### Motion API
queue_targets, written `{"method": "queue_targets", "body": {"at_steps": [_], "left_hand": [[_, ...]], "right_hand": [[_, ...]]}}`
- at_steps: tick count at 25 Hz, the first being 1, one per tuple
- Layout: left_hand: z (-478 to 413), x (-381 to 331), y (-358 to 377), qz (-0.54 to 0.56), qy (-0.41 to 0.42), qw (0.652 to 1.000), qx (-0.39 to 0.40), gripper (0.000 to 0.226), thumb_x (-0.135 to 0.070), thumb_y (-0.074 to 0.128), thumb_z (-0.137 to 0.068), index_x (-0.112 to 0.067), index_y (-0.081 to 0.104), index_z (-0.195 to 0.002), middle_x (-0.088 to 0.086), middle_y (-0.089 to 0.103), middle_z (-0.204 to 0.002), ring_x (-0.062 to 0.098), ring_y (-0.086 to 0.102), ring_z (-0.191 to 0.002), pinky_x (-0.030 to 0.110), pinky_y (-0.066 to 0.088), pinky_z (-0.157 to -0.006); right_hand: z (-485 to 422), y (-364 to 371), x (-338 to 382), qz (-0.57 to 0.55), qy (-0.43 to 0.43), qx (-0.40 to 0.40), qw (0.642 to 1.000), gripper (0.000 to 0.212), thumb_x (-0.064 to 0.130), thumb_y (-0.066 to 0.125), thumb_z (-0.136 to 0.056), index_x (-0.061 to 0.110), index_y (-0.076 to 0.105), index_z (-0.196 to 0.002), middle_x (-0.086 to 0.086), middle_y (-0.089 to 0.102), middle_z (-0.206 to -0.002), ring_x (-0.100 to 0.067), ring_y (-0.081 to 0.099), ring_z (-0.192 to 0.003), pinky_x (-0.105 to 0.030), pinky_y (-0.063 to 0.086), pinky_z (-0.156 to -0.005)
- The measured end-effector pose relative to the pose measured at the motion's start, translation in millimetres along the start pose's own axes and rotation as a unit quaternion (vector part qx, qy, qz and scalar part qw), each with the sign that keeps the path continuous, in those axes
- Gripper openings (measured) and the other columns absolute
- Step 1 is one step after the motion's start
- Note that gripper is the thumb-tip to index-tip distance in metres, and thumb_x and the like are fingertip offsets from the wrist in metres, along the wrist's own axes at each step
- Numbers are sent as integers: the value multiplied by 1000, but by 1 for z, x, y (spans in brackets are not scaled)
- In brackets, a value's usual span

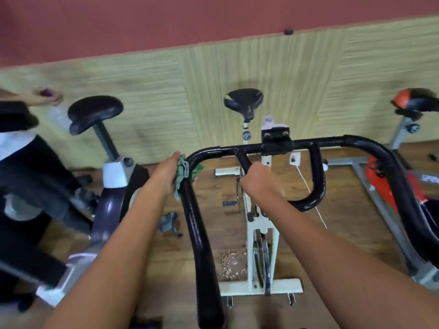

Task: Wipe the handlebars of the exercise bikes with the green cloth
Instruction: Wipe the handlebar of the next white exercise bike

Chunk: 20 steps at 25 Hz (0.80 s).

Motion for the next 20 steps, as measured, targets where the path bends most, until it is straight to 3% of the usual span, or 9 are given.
{"method": "queue_targets", "body": {"at_steps": [3, 8, 12, 15, 18, 20], "left_hand": [[21, 34, -5, 175, -31, 982, 67, 58, -51, 29, -105, -3, 63, -105, 14, 71, -74, 25, 65, -52, 30, 57, -46], [79, 101, 4, 379, -34, 913, 149, 61, -52, 35, -102, 0, 66, -103, 14, 67, -80, 23, 65, -55, 31, 58, -51], [136, 145, 12, 410, -74, 892, 176, 61, -45, 37, -101, 1, 74, -88, 9, 65, -85, 19, 62, -59, 28, 56, -56], [148, 141, 13, 413, -115, 886, 176, 52, -37, 40, -100, 4, 70, -90, 13, 64, -86, 24, 63, -58, 29, 57, -55], [160, 133, 15, 431, -151, 881, 125, 39, -25, 41, -97, 4, 66, -90, 15, 62, -84, 27, 63, -55, 30, 57, -52], [179, 138, 18, 475, -171, 855, 122, 34, -20, 40, -93, 4, 64, -97, 17, 61, -88, 29, 63, -56, 32, 57, -52]], "right_hand": [[-3, -1, -2, -7, -6, -3, 1000, 20, 17, 56, -94, 6, 61, -110, -4, 54, -81, -30, 60, -79, -37, 51, -68], [-4, 0, -1, -25, -21, 19, 999, 28, 22, 56, -93, 6, 59, -115, -12, 68, -102, -33, 68, -89, -45, 57, -81], [-3, -1, -3, -43, -17, 21, 999, 25, 15, 54, -88, 4, 59, -110, -15, 69, -97, -34, 70, -86, -41, 57, -76], [0, -1, -3, -48, -19, 25, 998, 25, 12, 53, -87, 5, 57, -111, -16, 70, -99, -34, 70, -87, -39, 53, -73], [0, -4, -3, -53, -17, 29, 998, 26, 11, 54, -87, 4, 58, -113, -16, 70, -100, -34, 70, -89, -39, 52, -73], [2, -5, -2, -51, -19, 32, 998, 26, 10, 54, -87, 4, 58, -112, -16, 70, -101, -35, 70, -89, -39, 52, -73]]}}
Point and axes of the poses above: each hand's wrist, its own z-axis away from the middle knuckle, its own y-axis out of the palm, x = y × z, the point moved 1 cm from there along -z, towards the middle knuckle
